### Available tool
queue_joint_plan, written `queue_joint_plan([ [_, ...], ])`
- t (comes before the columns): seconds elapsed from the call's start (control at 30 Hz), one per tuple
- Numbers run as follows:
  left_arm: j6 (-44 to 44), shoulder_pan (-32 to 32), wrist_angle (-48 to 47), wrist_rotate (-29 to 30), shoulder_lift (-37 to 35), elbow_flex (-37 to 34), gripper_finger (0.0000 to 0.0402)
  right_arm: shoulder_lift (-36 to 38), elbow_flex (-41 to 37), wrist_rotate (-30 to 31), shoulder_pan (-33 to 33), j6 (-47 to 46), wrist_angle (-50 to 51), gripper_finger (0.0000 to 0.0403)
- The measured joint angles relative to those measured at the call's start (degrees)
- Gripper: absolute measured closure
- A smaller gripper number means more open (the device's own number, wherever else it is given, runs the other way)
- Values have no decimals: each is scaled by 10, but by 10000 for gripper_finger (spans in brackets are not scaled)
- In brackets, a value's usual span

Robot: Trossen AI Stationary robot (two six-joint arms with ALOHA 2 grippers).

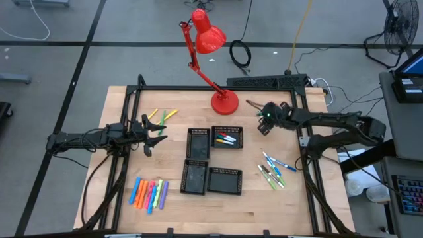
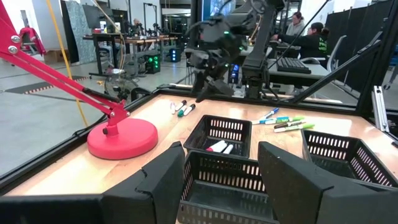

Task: Pick & Place Markers
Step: Put the black highlighter pen into the top right black bin

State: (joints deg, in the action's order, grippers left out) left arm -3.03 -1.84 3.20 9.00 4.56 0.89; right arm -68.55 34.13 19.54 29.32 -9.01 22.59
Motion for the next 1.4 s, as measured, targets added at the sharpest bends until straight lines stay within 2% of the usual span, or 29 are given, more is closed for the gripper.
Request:
queue_joint_plan([
  [0.17,0,0,0,0,0,0,192,0,0,-49,78,38,19,252],
  [0.37,0,0,0,0,0,0,192,0,-12,-107,117,44,22,259],
  [0.53,0,0,0,0,0,0,192,0,-39,-107,126,59,-8,258],
  [0.77,0,0,0,0,0,0,192,0,-92,-119,135,77,-116,259],
  [0.97,0,0,0,0,0,0,192,1,-106,-180,134,75,-128,263],
  [1.13,0,0,0,0,0,0,192,1,-108,-187,134,68,-136,264],
  [1.4,0,0,0,0,0,0,192,-8,-110,-210,133,121,-179,264],
])
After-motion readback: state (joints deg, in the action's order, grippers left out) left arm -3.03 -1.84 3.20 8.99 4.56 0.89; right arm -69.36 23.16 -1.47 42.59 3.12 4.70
